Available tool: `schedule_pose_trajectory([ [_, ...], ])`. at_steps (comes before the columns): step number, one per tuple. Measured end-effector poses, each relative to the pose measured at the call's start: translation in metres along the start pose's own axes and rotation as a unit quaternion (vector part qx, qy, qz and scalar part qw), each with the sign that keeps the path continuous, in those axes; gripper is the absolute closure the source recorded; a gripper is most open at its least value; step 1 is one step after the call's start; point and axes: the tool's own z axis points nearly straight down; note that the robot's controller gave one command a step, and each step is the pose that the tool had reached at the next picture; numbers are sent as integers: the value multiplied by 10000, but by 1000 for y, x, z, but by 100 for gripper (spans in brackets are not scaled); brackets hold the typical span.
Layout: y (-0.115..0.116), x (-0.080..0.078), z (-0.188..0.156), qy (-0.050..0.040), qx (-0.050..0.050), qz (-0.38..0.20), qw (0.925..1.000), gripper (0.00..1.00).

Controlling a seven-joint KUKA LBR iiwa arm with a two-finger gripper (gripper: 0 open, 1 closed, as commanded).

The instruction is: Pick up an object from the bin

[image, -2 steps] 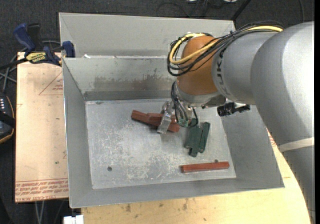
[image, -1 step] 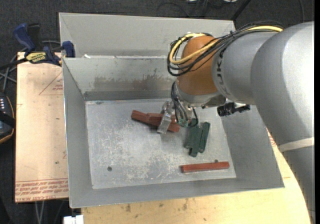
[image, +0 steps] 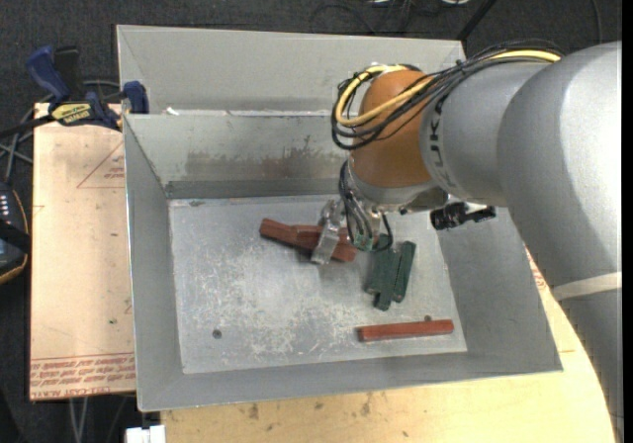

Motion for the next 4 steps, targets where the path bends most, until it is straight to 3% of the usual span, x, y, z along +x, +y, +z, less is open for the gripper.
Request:
schedule_pose_trajectory([
  [4, 0, 0, -29, -2, -1, -7, 10000, 100],
])
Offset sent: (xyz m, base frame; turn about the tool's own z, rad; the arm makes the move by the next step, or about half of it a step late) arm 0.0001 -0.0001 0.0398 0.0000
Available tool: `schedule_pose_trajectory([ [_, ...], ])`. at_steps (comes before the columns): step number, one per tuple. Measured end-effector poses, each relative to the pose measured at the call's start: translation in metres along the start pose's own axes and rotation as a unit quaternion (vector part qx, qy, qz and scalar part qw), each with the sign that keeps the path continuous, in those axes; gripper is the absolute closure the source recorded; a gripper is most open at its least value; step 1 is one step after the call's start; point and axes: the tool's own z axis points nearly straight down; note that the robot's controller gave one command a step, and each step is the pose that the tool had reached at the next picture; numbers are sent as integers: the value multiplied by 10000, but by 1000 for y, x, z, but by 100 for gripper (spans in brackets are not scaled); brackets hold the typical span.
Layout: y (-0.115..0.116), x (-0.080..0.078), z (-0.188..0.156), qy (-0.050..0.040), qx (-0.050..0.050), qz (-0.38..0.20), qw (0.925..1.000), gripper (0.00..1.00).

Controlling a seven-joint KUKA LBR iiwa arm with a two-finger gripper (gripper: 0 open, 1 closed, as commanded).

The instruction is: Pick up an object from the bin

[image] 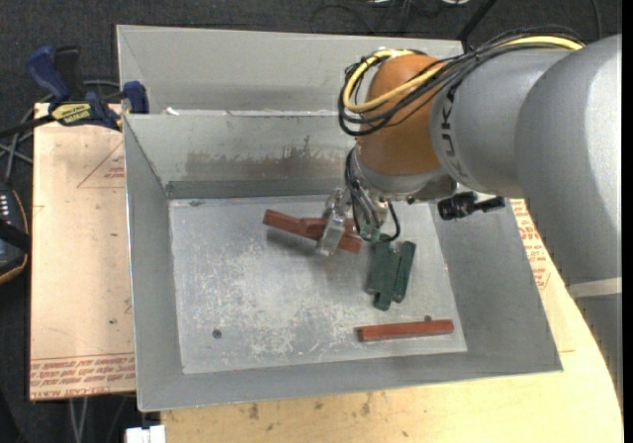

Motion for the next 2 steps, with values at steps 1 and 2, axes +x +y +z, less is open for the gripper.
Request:
schedule_pose_trajectory([
  [1, 0, 0, -5, 6, 3, -2, 10000, 100],
  [2, 0, 0, -11, 3, 1, -4, 10000, 100],
])
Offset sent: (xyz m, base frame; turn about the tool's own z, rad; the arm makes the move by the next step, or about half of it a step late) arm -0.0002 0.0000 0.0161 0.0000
